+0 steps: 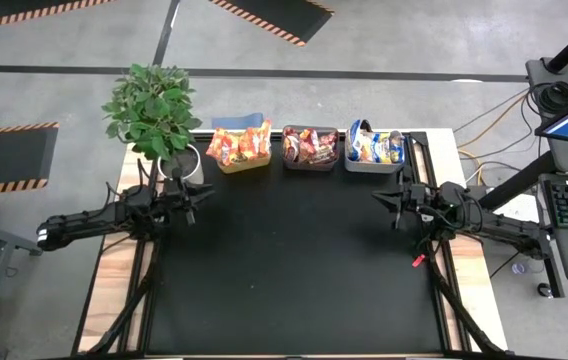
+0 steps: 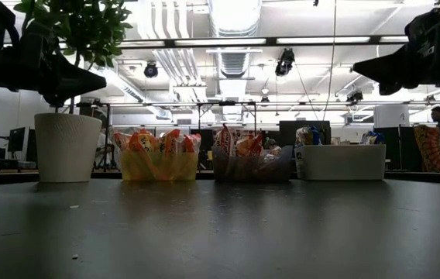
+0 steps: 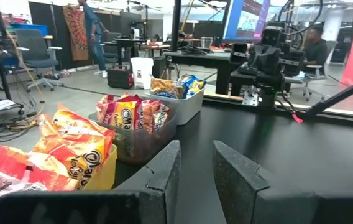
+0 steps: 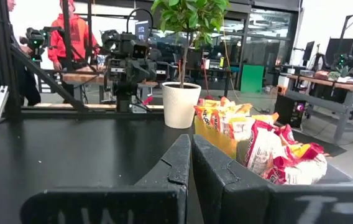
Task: Sort Maruchan noodles
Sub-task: Return to Home Position
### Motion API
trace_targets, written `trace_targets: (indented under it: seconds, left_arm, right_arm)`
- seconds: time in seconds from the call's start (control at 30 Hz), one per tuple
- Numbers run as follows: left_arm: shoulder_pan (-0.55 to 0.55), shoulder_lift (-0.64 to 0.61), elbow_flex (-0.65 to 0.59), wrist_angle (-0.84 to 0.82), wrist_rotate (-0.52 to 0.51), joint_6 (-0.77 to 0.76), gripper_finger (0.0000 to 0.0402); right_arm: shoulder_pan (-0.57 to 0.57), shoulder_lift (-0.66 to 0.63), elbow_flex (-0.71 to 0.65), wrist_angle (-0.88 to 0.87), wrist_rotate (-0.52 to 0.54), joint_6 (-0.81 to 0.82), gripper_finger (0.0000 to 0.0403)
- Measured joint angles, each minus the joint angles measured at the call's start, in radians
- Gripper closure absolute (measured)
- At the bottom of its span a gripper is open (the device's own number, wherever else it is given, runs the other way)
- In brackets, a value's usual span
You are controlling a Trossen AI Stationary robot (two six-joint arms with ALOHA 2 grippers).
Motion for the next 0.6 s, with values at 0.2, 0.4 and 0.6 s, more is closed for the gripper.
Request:
trace_targets:
  seconds: [0.2, 0.4, 0.6]
  left_arm:
    - [0.000, 0.000, 0.000, 0.005, -0.010, -0.009, 0.0326]
    - [0.000, 0.001, 0.000, 0.006, -0.012, -0.008, 0.0326]
    - [0.000, 0.000, 0.000, 0.007, -0.012, -0.008, 0.0326]
  right_arm:
    - [0.000, 0.007, 0.000, -0.010, 0.000, 0.001, 0.0394]
    - [0.000, 0.007, 0.000, -0.029, -0.001, 0.039, 0.0394]
    - [0.000, 0.008, -0.001, -0.043, -0.002, 0.138, 0.0394]
